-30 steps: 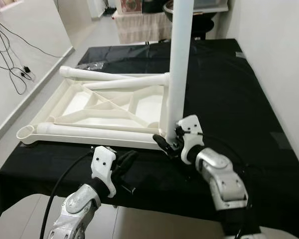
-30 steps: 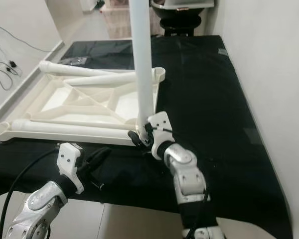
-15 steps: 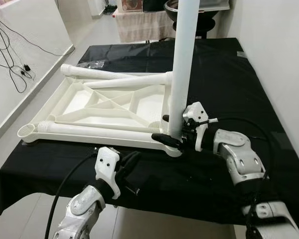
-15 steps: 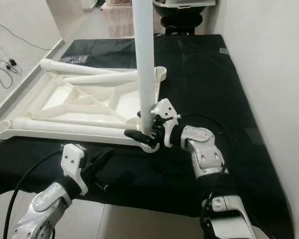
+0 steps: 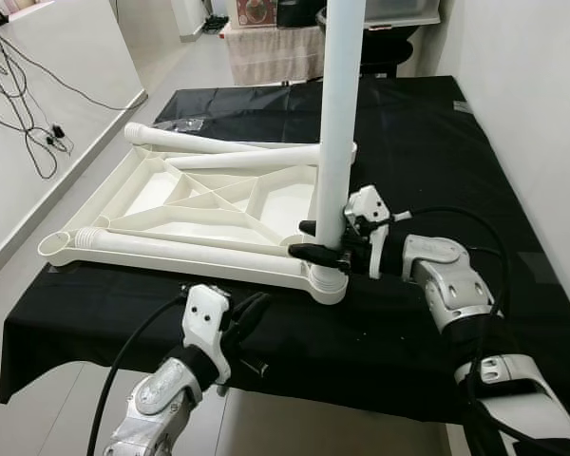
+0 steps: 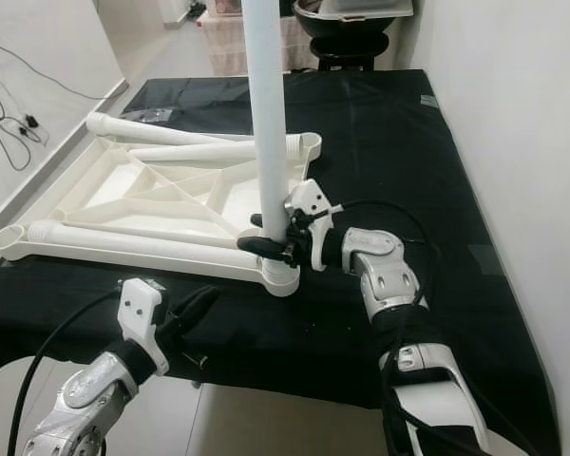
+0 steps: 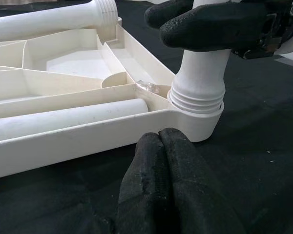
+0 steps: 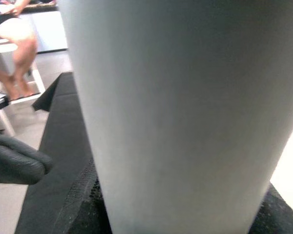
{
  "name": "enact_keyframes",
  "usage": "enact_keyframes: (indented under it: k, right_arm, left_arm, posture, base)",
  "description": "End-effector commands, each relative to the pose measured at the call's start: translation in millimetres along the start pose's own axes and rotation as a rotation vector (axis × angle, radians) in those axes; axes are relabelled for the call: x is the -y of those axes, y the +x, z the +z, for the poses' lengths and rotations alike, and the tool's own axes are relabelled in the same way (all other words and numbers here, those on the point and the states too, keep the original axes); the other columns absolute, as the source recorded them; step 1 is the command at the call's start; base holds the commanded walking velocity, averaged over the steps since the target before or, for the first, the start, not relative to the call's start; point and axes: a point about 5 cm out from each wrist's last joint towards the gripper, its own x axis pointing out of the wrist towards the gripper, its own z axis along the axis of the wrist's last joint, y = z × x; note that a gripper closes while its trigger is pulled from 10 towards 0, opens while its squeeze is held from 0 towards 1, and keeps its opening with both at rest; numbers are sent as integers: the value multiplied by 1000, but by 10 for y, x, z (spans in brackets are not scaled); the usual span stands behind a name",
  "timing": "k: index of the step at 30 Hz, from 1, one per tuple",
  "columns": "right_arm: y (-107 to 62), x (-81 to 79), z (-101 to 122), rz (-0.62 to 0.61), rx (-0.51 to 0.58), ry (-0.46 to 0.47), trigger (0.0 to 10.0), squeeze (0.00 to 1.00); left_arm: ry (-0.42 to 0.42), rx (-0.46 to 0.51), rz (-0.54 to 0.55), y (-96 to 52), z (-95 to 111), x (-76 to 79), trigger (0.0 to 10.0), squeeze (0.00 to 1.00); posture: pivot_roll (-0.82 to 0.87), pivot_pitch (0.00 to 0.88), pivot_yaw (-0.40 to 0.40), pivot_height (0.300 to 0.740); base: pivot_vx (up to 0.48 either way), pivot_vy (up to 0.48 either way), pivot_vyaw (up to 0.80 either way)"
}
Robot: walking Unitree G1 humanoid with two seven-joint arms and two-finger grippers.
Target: Building children table
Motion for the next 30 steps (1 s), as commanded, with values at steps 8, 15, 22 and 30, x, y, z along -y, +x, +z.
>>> enact_keyframes:
  k: [8,15,22,30]
  right_arm:
    - [-175,-533,-518,-866,-182,211,0,0]
    - [-73,-537,-501,-853,-170,163,0,0]
    - [48,-406,-367,-771,-104,148,10000,0]
    - [124,-326,25,-486,72,115,10000,965]
  left_arm:
    - [18,-8,7,-43,15,-28,10000,0]
    - [20,-14,0,-23,4,-49,10000,0]
    - [15,1,37,4,24,-88,10000,0]
    - [6,-1,26,11,23,-74,10000,0]
  posture:
    - [-25,168,77,740]
    - [-12,160,70,740]
    - [-16,155,70,740]
    - [-17,155,67,740]
  base:
    - [0,0,0]
    - [0,0,0]
    - [0,0,0]
    - [0,0,0]
